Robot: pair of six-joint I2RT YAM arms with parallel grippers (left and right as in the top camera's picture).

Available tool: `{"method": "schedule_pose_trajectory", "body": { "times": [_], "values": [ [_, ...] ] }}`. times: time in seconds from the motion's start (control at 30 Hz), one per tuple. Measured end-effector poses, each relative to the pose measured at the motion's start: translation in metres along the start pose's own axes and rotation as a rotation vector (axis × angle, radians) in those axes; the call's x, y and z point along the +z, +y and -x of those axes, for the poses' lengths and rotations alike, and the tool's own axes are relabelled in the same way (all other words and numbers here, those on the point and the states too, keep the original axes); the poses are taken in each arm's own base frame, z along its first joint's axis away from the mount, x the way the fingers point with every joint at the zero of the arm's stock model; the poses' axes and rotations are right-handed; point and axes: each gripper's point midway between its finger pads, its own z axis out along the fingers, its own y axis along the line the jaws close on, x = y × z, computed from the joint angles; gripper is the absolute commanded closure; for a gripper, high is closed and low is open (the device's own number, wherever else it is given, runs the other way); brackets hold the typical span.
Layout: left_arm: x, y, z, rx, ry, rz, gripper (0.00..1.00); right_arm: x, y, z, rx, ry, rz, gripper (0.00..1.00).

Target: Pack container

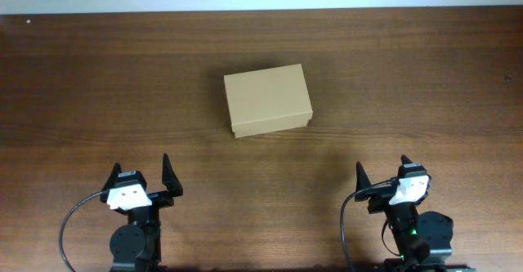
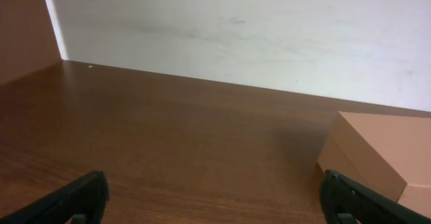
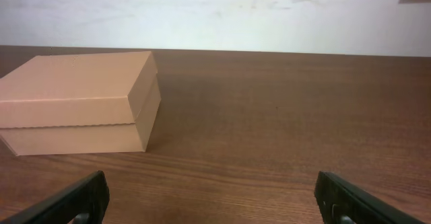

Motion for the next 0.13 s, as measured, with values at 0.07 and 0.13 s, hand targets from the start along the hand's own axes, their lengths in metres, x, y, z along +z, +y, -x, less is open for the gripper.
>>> {"method": "schedule_pose_trajectory", "body": {
  "times": [0.07,0.13],
  "values": [
    [0.0000,0.0000,0.0000,0.000,0.000,0.000,0.00,0.0000,0.0000,-0.0001,0.000,0.000,0.000,0.01],
    [0.0000,0.0000,0.0000,0.000,0.000,0.000,0.00,0.0000,0.0000,0.0000,0.000,0.000,0.000,0.01]
  ]
}}
